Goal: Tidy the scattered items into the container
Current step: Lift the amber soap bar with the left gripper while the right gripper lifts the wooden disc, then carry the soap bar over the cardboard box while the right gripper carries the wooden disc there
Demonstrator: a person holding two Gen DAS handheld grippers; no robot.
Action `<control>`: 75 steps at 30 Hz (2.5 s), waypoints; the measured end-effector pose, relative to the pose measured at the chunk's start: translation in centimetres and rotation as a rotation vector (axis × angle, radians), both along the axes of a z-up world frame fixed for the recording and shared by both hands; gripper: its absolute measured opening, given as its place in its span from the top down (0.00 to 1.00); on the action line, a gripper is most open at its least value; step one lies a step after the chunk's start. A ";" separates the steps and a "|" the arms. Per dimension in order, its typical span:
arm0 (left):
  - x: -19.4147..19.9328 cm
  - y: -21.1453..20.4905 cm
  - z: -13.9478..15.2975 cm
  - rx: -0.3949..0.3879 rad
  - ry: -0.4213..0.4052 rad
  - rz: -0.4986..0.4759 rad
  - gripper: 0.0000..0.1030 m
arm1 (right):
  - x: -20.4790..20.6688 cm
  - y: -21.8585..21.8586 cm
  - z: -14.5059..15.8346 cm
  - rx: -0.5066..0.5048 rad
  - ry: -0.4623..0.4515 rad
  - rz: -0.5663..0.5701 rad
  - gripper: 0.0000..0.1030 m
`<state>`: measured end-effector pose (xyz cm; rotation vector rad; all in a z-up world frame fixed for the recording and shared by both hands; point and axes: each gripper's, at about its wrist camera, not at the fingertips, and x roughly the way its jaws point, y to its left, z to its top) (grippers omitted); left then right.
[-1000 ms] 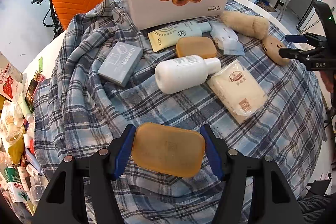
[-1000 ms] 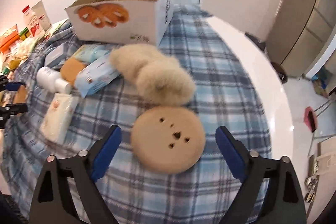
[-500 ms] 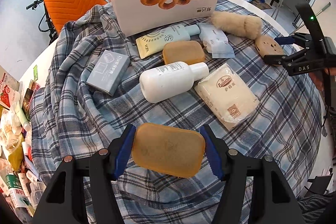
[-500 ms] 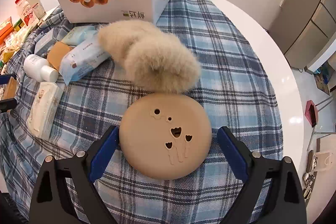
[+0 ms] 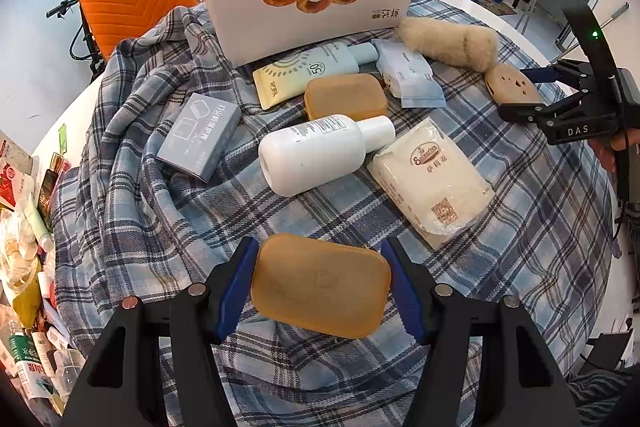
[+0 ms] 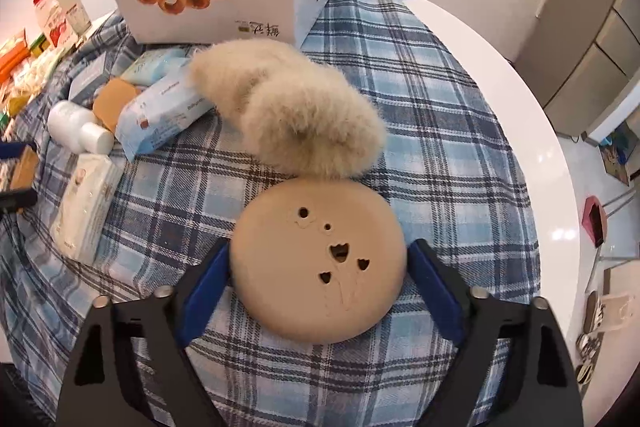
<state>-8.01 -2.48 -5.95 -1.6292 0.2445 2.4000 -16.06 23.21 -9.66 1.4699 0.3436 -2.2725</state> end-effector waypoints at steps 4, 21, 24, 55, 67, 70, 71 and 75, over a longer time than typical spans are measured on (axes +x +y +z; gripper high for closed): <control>0.1 0.0 0.0 -0.001 0.001 -0.001 0.36 | 1.0 -0.4 0.9 0.022 0.041 0.016 0.21; 0.6 0.2 1.0 0.018 0.020 -0.006 0.36 | 3.7 -2.0 4.6 -0.024 0.065 0.096 0.21; 0.5 0.5 1.2 0.015 0.026 -0.012 0.36 | 3.6 -2.4 5.1 -0.029 0.076 0.110 0.21; -7.0 1.2 8.9 0.013 0.146 0.002 0.36 | -1.4 -5.6 12.5 -0.144 0.176 0.120 0.21; -10.3 1.9 11.6 0.020 0.170 -0.008 0.36 | -4.3 -7.1 14.6 -0.172 0.206 0.130 0.21; -11.3 2.3 12.2 0.018 0.184 -0.015 0.36 | -5.1 -7.9 14.5 -0.176 0.221 0.152 0.21; -11.7 2.4 12.4 0.015 0.190 -0.011 0.36 | -5.4 -8.2 14.4 -0.171 0.218 0.158 0.21; -13.5 2.3 13.0 0.017 0.218 0.004 0.36 | -6.9 -8.9 14.4 -0.168 0.203 0.159 0.21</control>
